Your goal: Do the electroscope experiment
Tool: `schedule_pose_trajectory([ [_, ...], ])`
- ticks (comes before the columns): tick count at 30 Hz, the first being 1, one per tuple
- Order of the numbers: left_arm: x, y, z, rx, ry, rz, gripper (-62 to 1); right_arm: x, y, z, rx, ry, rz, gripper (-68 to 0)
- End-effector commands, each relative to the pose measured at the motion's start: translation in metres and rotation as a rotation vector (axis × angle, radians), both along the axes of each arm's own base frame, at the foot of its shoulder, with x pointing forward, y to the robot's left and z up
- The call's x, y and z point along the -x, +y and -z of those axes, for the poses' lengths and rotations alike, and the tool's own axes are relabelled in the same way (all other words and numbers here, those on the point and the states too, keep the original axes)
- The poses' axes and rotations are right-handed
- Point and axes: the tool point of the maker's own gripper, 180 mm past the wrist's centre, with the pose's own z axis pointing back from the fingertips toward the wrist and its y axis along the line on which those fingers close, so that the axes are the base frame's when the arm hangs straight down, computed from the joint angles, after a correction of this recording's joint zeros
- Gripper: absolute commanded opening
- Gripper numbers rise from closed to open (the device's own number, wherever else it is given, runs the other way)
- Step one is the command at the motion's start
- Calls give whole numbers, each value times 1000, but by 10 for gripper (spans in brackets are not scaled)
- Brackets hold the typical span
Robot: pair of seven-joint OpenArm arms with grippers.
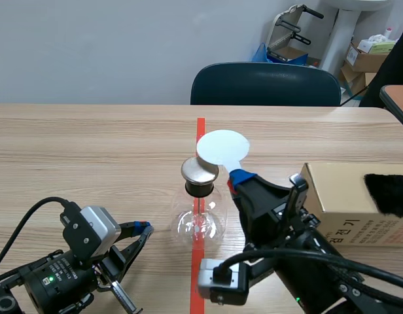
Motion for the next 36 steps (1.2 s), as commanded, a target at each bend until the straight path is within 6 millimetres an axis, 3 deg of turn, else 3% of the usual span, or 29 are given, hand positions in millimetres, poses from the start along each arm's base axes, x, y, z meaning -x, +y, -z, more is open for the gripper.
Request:
schedule_pose_trajectory([
  [1, -1, -2, -4, 19, -13, -8, -569, -8, -10, -11, -12, -36, 47, -656],
  [12, -1, -2, -4, 19, -13, -8, -569, -29, -71, -16, -54, -54, 408, -656],
  [19, -1, -2, -4, 19, -13, -8, -569, -30, -81, -17, -60, -57, 464, -656],
  [26, -1, -2, -4, 19, -13, -8, -558, -24, -47, -15, -38, -48, 274, -656],
  [33, -1, -2, -4, 19, -14, -8, -318, -8, -8, -10, -10, -36, 36, -656],
  [36, -2, -2, -5, 19, -14, -8, -327, 1, 5, -9, 0, -31, -52, -656],
])
